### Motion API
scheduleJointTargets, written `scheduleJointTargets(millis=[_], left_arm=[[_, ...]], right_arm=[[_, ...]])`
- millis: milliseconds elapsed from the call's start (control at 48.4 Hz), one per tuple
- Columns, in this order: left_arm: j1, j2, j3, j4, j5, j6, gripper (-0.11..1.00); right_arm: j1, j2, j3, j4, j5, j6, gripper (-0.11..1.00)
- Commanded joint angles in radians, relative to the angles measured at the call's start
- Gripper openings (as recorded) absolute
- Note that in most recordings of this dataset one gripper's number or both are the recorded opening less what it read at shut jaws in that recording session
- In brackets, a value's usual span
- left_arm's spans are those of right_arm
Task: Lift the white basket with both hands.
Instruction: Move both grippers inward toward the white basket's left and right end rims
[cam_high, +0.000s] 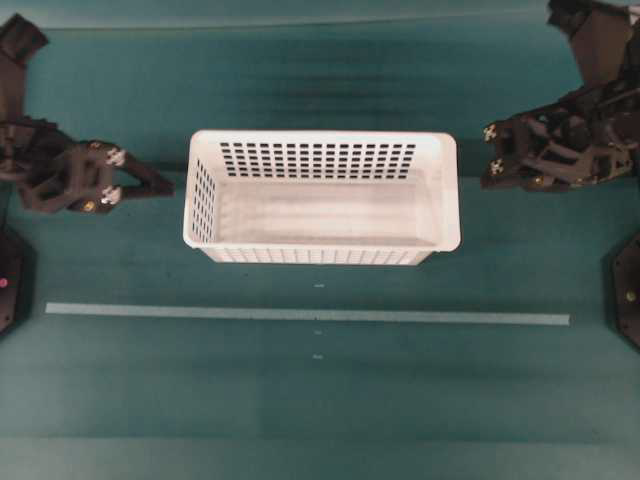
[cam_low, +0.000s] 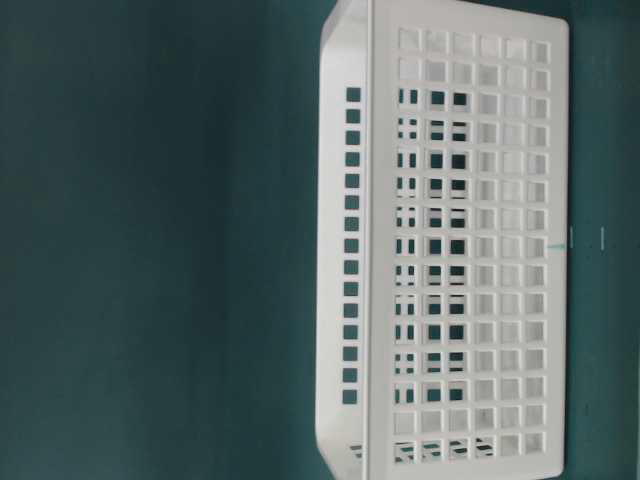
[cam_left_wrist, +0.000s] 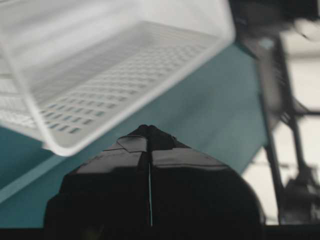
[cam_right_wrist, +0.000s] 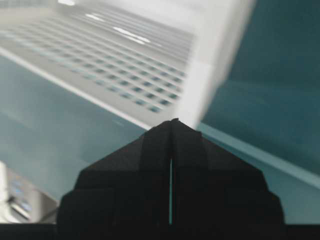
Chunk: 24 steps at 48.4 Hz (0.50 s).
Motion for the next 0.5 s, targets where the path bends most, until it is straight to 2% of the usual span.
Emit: scheduleJointTargets(millis=[0,103,248,475], left_arm=[[0.029,0.023,-0.049,0.005,0.046,-0.029,-0.06],[0.043,0.046,-0.078,0.009,0.127,-0.052,-0.06],[0.048,0.092,-0.098,0.009,0.258,-0.058,-0.06],[0.048,0.140,-0.129,0.009,0.278,-0.060,-0.06]], right_arm=[[-0.003,0.041,-0.051,-0.011,0.077,0.006,-0.02],[-0.005,0.103,-0.109,-0.035,0.166,0.012,-0.02],[-0.018,0.184,-0.166,-0.109,0.241,0.012,-0.02],[-0.021,0.262,-0.215,-0.110,0.282,0.002,-0.02]])
